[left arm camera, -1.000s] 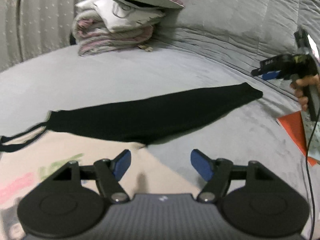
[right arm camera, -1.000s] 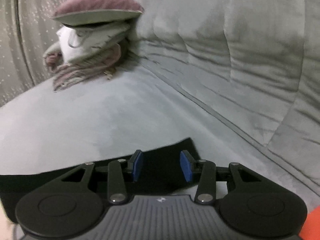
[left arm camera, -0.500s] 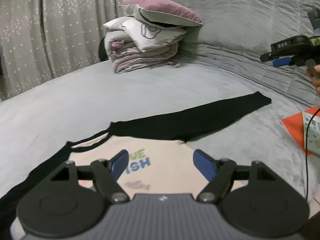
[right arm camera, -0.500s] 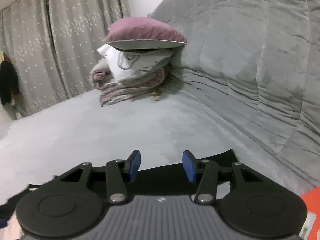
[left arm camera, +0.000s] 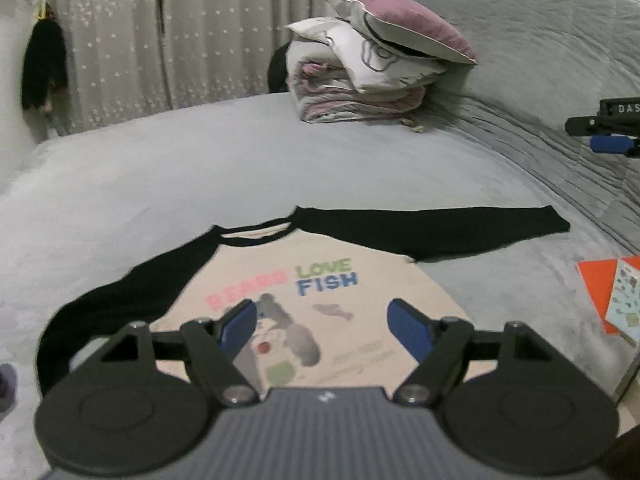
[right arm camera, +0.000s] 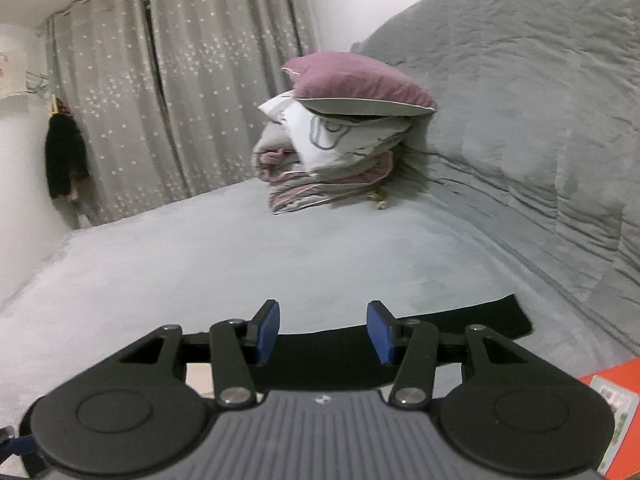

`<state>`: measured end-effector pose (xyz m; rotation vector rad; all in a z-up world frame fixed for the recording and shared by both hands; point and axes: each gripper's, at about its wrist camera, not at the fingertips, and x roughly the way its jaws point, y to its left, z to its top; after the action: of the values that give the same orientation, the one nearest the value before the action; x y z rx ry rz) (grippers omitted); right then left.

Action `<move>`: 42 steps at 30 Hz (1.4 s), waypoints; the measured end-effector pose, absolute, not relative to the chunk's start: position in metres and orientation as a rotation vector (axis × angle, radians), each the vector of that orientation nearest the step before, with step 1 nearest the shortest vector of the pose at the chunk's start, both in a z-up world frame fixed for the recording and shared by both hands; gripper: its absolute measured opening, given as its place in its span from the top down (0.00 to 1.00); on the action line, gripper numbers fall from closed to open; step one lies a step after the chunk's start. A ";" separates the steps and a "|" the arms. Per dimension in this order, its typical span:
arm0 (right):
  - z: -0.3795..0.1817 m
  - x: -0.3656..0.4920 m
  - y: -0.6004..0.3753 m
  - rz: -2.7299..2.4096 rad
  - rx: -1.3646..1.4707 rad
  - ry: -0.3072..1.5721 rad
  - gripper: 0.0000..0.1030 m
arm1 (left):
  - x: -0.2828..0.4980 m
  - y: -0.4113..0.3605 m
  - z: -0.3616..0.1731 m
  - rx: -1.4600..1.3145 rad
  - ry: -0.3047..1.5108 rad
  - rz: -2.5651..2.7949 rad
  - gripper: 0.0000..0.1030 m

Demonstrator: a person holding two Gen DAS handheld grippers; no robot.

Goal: Fold clothes
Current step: 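Open both grippers, release the sleeve and lift away from the shirt, then move the left gripper to the other black sleeve and grasp it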

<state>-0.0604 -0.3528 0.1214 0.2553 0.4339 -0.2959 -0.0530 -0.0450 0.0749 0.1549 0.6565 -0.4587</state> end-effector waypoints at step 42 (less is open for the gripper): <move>0.056 0.086 -0.128 0.093 0.149 0.554 0.33 | 0.056 0.116 0.018 0.108 0.740 -0.066 0.01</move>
<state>0.0865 -0.1275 0.0559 0.1489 0.5537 0.0933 0.0565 0.1164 0.0182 0.1077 0.7400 -0.0660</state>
